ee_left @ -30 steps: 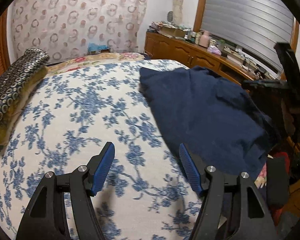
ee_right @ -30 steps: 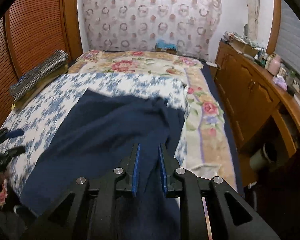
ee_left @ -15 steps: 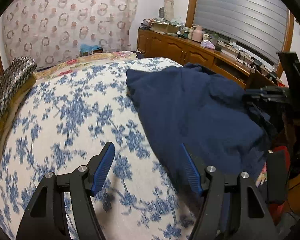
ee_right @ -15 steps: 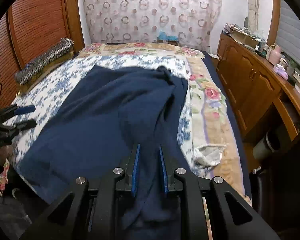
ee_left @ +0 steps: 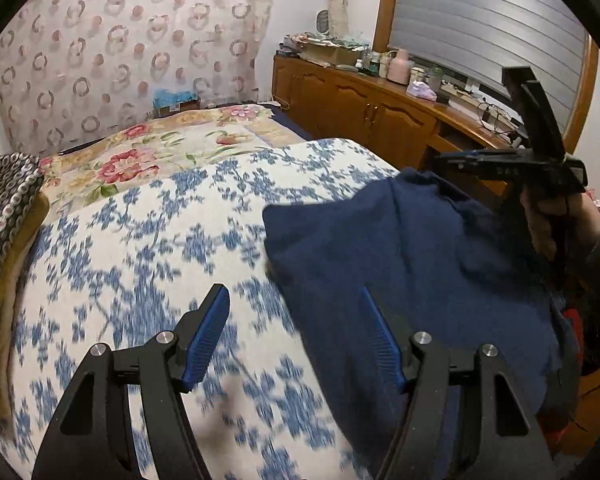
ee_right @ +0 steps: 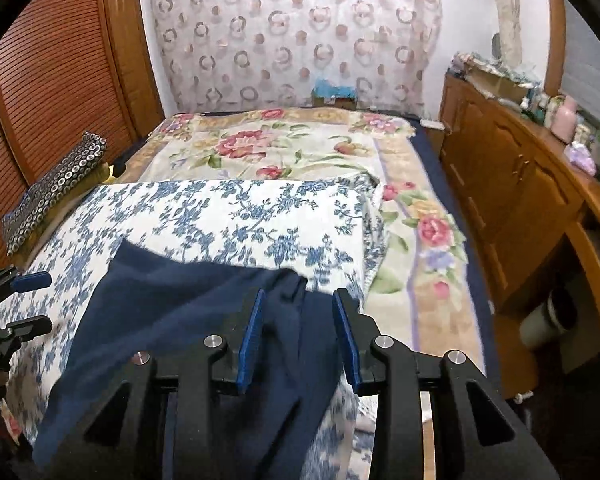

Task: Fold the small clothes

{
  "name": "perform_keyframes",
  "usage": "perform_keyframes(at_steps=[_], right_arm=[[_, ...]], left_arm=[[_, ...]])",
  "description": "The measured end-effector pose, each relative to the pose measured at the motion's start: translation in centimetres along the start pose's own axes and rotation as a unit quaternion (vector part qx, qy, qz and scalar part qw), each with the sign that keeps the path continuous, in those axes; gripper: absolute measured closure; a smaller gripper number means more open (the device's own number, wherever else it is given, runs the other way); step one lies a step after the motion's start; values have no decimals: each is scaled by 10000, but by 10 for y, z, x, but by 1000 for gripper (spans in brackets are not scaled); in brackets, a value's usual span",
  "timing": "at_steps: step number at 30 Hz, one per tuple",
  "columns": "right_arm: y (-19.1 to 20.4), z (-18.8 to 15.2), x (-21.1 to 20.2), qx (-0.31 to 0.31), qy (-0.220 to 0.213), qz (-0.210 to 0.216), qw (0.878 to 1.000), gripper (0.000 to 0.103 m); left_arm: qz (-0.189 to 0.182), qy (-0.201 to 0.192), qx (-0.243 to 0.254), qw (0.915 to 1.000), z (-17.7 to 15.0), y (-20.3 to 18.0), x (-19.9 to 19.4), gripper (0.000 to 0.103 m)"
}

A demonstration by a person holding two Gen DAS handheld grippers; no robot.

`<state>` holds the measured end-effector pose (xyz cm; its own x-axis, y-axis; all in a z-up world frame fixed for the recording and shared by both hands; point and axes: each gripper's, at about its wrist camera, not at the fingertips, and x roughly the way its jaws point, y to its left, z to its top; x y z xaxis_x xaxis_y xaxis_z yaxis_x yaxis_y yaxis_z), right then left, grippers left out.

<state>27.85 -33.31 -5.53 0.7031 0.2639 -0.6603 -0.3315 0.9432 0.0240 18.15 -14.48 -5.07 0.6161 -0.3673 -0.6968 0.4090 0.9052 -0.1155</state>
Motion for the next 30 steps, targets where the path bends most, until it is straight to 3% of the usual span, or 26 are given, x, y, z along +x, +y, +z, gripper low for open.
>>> perform_keyframes(at_steps=[5, 9, 13, 16, 19, 28, 30], right_arm=[[-14, 1, 21, -22, 187, 379, 9991, 68], [-28, 2, 17, -51, 186, 801, 9966, 99], [-40, 0, -5, 20, -124, 389, 9992, 100], [-51, -7, -5, 90, -26, 211, 9997, 100], [-58, -13, 7, 198, 166, 206, 9995, 100], [-46, -8, 18, 143, 152, 18, 9998, 96], [-49, -6, 21, 238, 124, 140, 9995, 96]], left_arm=[[-15, 99, 30, 9999, 21, 4, 21, 35], [-19, 145, 26, 9999, 34, 8, 40, 35], [-53, 184, -81, 9998, 41, 15, 51, 35], [-78, 235, -187, 9995, 45, 23, 59, 35], [-67, 315, -260, 9991, 48, 30, 69, 35], [-36, 447, -280, 9986, 56, 38, 86, 35], [3, 515, -253, 9984, 55, 38, 91, 35]])
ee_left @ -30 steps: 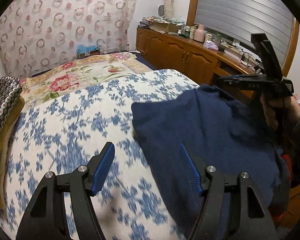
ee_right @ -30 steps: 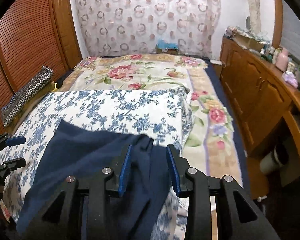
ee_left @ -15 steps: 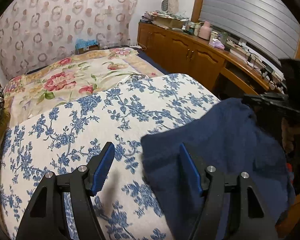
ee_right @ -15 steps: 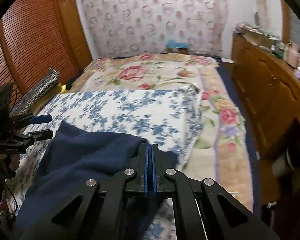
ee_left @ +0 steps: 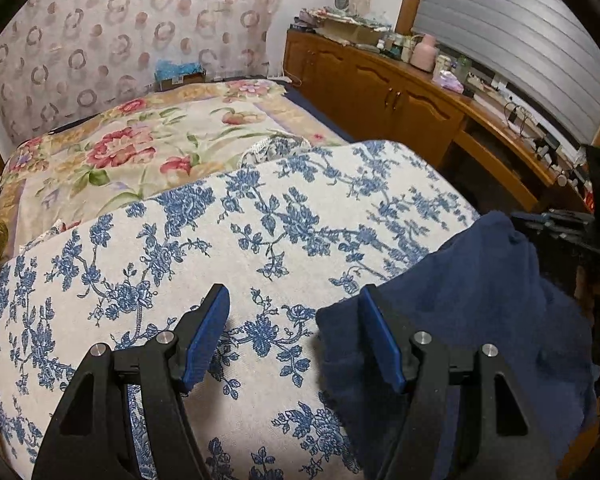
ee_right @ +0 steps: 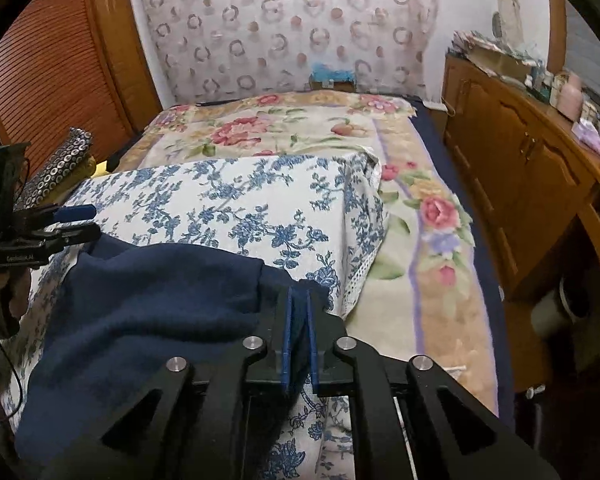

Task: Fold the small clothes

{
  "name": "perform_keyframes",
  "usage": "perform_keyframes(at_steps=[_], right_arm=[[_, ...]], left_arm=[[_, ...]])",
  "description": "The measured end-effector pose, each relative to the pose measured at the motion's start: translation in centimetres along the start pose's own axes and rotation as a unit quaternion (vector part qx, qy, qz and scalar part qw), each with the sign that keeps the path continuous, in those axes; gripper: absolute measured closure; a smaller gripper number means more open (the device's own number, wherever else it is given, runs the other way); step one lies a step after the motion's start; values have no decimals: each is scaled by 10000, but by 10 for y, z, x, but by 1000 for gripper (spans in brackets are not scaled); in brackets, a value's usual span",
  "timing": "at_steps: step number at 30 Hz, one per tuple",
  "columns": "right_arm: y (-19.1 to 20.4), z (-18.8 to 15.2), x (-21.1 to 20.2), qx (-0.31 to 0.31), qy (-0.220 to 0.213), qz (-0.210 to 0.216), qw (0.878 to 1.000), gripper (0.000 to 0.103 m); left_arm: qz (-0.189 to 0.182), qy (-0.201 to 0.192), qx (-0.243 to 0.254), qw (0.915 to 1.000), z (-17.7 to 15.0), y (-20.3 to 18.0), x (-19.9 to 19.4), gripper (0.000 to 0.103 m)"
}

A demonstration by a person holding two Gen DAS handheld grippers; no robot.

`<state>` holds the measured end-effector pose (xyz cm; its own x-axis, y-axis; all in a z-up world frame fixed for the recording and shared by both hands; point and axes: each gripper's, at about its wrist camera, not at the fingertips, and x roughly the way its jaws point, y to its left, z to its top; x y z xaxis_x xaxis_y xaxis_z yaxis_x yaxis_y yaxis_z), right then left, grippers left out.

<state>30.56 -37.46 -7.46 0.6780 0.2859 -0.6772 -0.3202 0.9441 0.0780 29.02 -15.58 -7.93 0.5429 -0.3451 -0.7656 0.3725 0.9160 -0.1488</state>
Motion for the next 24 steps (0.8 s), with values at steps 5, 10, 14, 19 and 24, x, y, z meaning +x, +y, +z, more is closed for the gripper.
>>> perform_keyframes(at_steps=[5, 10, 14, 19, 24], right_arm=[[2, 4, -4, -5, -167, 49, 9998, 80], [3, -1, 5, -138, -20, -120, 9998, 64], [-4, -5, 19, -45, 333, 37, 9994, 64], [-8, -3, 29, 65, 443, 121, 9989, 64], [-13, 3, 35, 105, 443, 274, 9986, 64]], left_arm=[[69, 153, 147, 9998, -6, -4, 8, 35], [23, 255, 161, 9995, -9, -5, 12, 35], [-55, 252, 195, 9995, -11, -7, 10, 35], [-327, 207, 221, 9990, -11, -8, 9, 51], [-615, 231, 52, 9978, -5, -4, 11, 56]])
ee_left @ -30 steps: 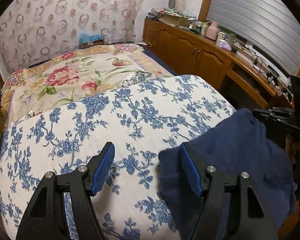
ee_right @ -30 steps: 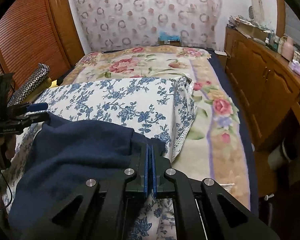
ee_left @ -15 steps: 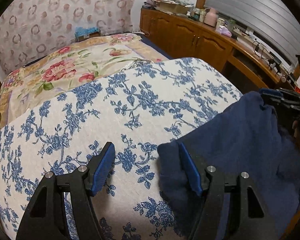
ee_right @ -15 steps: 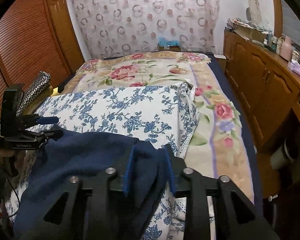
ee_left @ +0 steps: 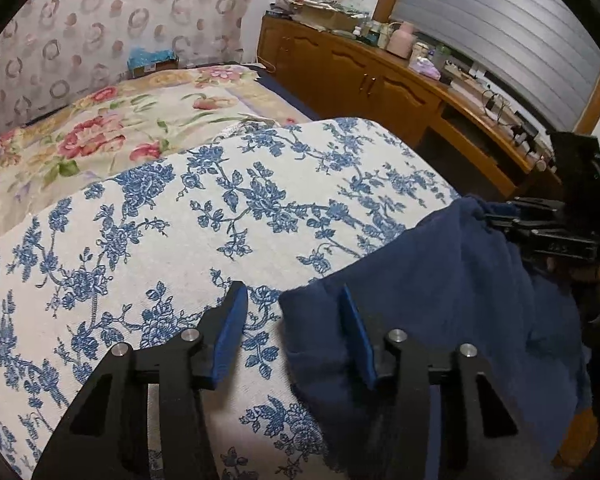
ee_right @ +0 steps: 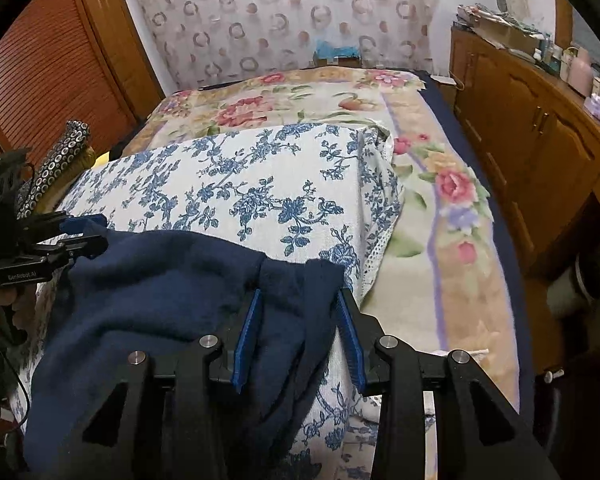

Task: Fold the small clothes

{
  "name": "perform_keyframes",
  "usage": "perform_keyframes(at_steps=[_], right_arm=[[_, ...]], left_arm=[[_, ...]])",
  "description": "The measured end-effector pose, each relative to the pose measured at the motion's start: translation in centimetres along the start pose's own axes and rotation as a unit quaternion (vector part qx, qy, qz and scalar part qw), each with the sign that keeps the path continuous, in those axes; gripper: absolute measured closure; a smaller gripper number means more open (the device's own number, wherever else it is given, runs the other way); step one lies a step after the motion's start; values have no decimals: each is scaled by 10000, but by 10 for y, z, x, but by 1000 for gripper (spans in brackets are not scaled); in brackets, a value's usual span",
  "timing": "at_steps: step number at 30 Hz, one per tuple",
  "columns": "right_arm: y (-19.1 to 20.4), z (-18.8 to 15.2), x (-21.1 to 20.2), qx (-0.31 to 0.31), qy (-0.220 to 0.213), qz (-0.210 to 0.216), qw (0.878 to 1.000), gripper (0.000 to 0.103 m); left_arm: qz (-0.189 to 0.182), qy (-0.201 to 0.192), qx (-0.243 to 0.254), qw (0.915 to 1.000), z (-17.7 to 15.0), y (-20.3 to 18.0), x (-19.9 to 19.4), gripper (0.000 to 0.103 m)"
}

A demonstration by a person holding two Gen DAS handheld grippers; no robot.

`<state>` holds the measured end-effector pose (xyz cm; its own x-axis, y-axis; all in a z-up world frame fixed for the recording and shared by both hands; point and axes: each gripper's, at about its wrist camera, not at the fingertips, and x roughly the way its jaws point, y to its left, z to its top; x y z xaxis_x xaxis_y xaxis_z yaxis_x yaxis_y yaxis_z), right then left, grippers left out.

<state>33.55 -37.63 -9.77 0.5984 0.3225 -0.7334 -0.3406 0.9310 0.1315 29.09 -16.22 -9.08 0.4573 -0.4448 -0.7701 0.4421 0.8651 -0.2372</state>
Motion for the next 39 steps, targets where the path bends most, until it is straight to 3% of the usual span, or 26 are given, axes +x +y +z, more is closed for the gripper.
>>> perform_keyframes(at_steps=[1, 3, 4, 5, 6, 10, 19, 25, 32, 36, 39], right_arm=[[-1, 0, 0, 12, 6, 38, 10000, 64], [-1, 1, 1, -9, 4, 112, 9999, 64], [1, 1, 2, -40, 15, 143, 9999, 65], [2, 0, 2, -91, 15, 147, 9998, 71], [5, 1, 2, -180, 11, 242, 9995, 83], [17, -2, -20, -372, -302, 273, 9985, 94], [61, -21, -141, -584, -1658, 351, 9838, 96], [105, -50, -244, -815, -2607, 356, 9613, 96], [157, -80, -347, -1158, -3469, 478, 9295, 96], [181, -93, -380, -1360, -3802, 685, 9123, 96], [197, -98, -390, -1513, -3892, 811, 9050, 96]], left_arm=[[-44, 6, -15, 10000, 1, 1, 0, 59], [-198, 53, -67, 9998, 2, 2, 2, 79], [-291, 74, -103, 9995, 2, 2, 2, 83], [-345, 77, -140, 9993, 2, 2, 1, 90], [-341, 73, -131, 9993, 3, 1, -1, 94], [-336, -200, 47, 9992, 3, -14, -27, 97], [-562, -1334, 379, 9887, -3, -62, -152, 98], [-622, -2271, 562, 9703, -20, -87, -257, 98], [-402, -3277, 749, 9409, -52, -98, -374, 98], [-209, -3669, 847, 9262, -69, -96, -421, 98], [-46, -3786, 850, 9216, -75, -88, -436, 98]])
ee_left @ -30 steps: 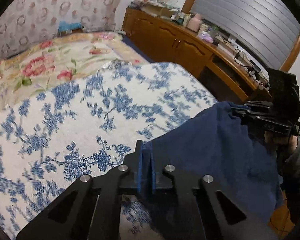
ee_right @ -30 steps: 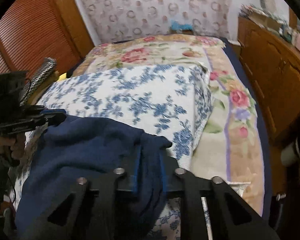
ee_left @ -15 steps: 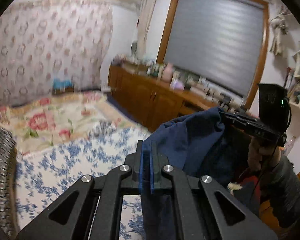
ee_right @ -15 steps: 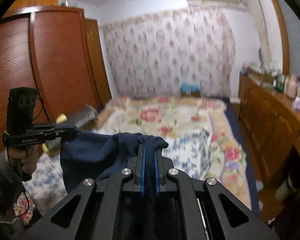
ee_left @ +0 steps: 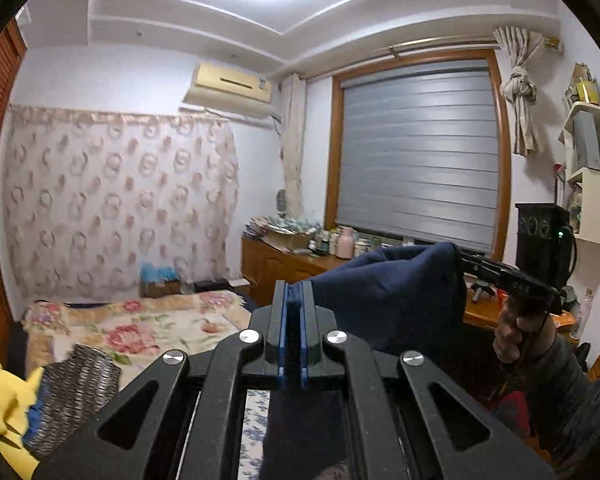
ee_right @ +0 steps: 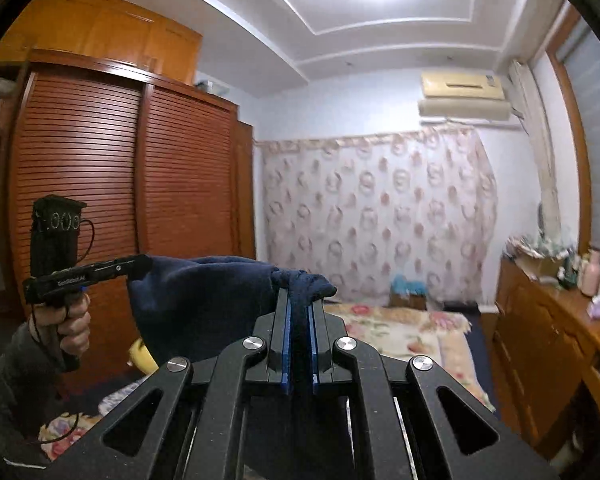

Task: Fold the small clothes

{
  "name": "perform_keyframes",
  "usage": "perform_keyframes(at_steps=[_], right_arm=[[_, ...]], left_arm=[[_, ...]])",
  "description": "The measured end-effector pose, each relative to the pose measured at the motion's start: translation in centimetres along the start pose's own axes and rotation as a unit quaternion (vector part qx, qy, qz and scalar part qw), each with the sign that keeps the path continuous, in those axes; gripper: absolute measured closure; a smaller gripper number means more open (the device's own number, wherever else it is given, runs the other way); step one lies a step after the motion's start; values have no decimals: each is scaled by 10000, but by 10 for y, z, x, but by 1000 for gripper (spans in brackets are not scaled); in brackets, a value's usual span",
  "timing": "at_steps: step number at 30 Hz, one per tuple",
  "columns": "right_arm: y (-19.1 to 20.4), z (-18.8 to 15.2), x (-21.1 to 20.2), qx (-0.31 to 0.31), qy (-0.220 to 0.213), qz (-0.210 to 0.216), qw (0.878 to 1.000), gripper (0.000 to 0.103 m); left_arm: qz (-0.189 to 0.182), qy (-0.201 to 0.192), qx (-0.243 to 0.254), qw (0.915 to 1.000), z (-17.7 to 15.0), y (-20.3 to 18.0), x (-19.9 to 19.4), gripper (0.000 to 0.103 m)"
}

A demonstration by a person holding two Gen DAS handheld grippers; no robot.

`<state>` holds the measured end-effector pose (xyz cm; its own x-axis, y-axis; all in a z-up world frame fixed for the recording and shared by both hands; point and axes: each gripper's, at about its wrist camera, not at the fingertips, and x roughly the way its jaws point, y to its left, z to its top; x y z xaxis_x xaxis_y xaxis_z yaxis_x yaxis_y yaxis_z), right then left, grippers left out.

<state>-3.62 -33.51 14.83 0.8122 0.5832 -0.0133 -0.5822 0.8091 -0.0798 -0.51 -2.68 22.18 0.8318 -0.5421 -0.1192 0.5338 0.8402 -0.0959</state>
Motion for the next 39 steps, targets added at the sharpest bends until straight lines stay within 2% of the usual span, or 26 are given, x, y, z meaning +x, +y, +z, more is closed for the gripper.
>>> perform_keyframes(at_steps=[4, 8, 10, 12, 13, 15, 17, 19, 21, 24, 29, 33, 34, 35, 36, 39], right_arm=[[0, -6, 16, -38, 158, 103, 9998, 96], [-28, -23, 60, 49, 681, 116, 9976, 96], [-44, -30, 101, 109, 1112, 111, 9937, 96], [-66, -55, 151, 325, 1775, 53, 9836, 96], [-74, -71, 174, 395, 2119, 11, 9765, 93], [-87, -110, 217, 424, 2882, -26, 9566, 93], [-92, -142, 239, 296, 3261, -133, 9448, 92], [-99, -162, 249, 349, 3479, -292, 9364, 90], [-104, -172, 248, 392, 3556, -483, 9325, 83], [-104, -174, 242, 410, 3605, -506, 9305, 83], [-76, -182, 205, 456, 3491, -434, 9350, 83], [-57, -212, 185, 501, 3453, -230, 9369, 83], [-55, -216, 175, 504, 3451, -223, 9370, 80], [-50, -221, 165, 503, 3464, -218, 9365, 75], [-46, -225, 156, 520, 3462, -216, 9365, 66], [-35, -234, 140, 605, 3512, -230, 9340, 63]], left_arm=[[244, 119, -93, 9996, -6, 26, 5, 98], [583, 512, -271, 9966, -34, 75, 50, 98], [780, 813, -286, 9932, -55, 100, 83, 98], [1054, 1400, -507, 9832, -89, 138, 127, 97], [1101, 1570, -623, 9795, -101, 146, 138, 97], [1290, 1928, -841, 9691, -134, 167, 162, 97], [1365, 2190, -789, 9629, -158, 175, 173, 97], [1340, 2418, -837, 9574, -180, 178, 176, 90], [1281, 2557, -919, 9538, -196, 180, 177, 79], [1217, 2669, -901, 9517, -210, 169, 172, 62], [1215, 2985, -797, 9433, -233, 152, 158, 60], [1225, 3258, -725, 9346, -257, 134, 135, 60], [1235, 3329, -663, 9325, -263, 130, 131, 60], [1227, 3378, -602, 9312, -268, 125, 127, 58], [1183, 3426, -571, 9302, -274, 119, 121, 53], [1070, 3527, -615, 9276, -285, 109, 110, 40]])
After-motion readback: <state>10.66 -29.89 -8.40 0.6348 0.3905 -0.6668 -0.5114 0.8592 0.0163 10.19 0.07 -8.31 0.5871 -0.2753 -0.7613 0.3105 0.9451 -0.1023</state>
